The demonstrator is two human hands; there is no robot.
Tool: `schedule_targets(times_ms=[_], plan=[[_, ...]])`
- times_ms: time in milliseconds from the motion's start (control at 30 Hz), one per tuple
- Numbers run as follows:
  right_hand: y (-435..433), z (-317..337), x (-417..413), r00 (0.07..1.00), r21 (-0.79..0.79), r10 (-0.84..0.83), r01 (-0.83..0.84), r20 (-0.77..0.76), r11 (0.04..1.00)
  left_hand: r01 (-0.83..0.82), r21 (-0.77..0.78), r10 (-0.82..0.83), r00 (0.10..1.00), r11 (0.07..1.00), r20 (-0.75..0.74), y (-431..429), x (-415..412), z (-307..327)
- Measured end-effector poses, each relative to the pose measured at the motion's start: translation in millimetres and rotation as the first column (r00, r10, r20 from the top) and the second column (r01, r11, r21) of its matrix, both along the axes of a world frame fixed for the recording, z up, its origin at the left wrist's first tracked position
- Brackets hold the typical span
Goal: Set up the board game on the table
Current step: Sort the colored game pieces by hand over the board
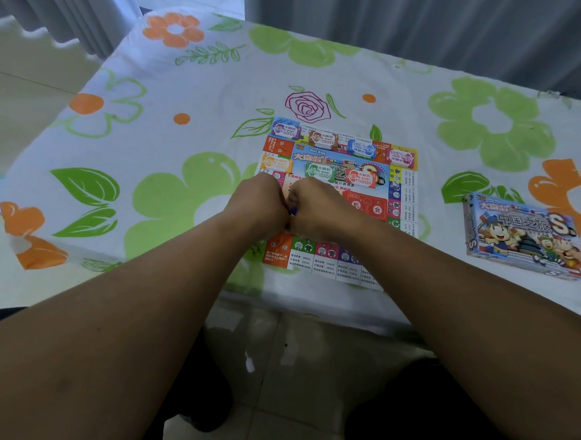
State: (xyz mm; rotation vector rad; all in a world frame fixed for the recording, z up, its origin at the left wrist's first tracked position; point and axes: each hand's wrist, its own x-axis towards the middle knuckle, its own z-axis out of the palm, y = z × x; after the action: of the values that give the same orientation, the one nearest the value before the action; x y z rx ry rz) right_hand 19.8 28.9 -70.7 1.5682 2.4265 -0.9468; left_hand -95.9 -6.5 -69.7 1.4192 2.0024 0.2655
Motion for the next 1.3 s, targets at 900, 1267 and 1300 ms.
schedule_targets(times_ms=[900, 1267, 1300], plan=[[4, 21, 7, 0.957, -0.243, -0.218, 0.169, -0.193, 0.955, -0.365, -0.294, 0.463, 0.577, 0.883, 0.673, 7, -6, 0], [9, 48, -5, 0.964, -0.052, -0.085, 0.074, -0.251, 0.996, -0.313, -0.494, 0.565, 0.199, 0.811, 0.801, 7, -9, 1], [9, 48, -7, 0.966, -0.019, -0.067, 0.064, -0.251, 0.998, -0.298, -0.506, 0.565, 0.162, 0.809, 0.809, 6, -8, 2]])
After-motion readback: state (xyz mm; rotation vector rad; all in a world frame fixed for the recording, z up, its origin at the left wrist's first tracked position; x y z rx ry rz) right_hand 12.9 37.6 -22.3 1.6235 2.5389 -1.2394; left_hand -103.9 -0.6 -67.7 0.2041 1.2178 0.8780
